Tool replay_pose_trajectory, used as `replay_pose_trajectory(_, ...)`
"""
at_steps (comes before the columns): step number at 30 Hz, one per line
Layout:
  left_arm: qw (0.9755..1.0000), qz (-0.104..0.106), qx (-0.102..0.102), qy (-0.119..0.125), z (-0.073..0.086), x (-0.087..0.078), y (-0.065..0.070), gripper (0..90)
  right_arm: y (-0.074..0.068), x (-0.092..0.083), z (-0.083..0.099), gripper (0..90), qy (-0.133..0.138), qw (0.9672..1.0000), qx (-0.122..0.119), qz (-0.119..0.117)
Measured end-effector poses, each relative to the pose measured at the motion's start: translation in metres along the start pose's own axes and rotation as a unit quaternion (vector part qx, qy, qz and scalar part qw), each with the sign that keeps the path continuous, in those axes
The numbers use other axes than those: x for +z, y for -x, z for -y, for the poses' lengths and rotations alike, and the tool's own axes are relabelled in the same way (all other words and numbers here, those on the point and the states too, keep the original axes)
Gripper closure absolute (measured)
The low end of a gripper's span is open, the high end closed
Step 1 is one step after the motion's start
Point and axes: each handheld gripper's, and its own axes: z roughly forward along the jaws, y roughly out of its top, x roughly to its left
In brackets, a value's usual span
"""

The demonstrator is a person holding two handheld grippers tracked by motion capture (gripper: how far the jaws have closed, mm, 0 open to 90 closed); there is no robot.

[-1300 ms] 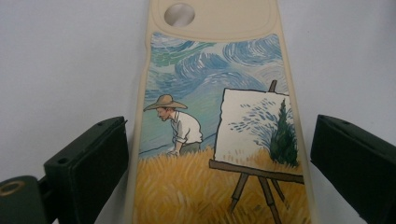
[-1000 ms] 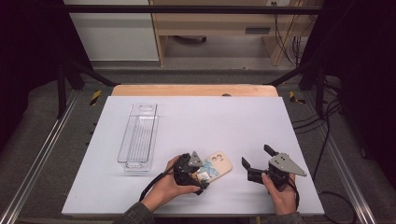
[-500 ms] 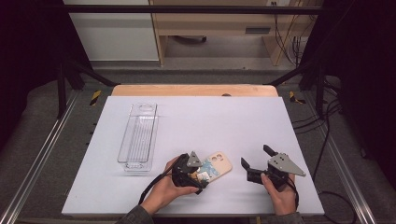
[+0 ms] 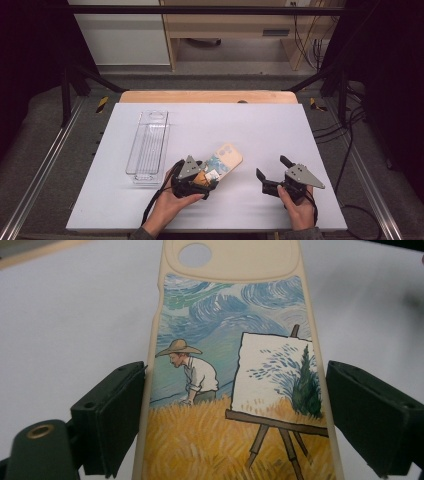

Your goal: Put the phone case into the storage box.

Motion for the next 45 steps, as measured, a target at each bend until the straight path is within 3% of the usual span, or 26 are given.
replay_pose_trajectory(7,0.9994,-0.020,0.011,0.025,-0.002,-0.011,0.000,11.2,-0.008,0.004,0.000,4.4,-0.013,0.9998,0.009,-0.015)
replay_pose_trajectory(18,0.9964,-0.045,0.001,0.073,-0.005,-0.026,0.000,11.1,-0.028,0.014,-0.002,3.7,-0.041,0.9976,0.011,-0.054)
replay_pose_trajectory(25,0.9949,-0.057,-0.005,0.084,-0.004,-0.030,-0.003,11.1,-0.035,0.016,-0.018,4.0,-0.042,0.9962,0.022,-0.073)
replay_pose_trajectory(30,0.9938,-0.063,-0.005,0.092,-0.004,-0.032,-0.003,11.1,-0.042,0.015,-0.039,5.1,-0.038,0.9950,0.029,-0.087)
replay_pose_trajectory(37,0.9929,-0.066,0.002,0.098,-0.004,-0.031,0.001,11.1,-0.051,0.019,-0.061,5.4,-0.038,0.9923,0.042,-0.110)
replay_pose_trajectory(45,0.9906,-0.071,0.008,0.117,-0.007,-0.035,0.006,11.2,-0.064,0.031,-0.070,6.2,-0.054,0.9889,0.055,-0.127)
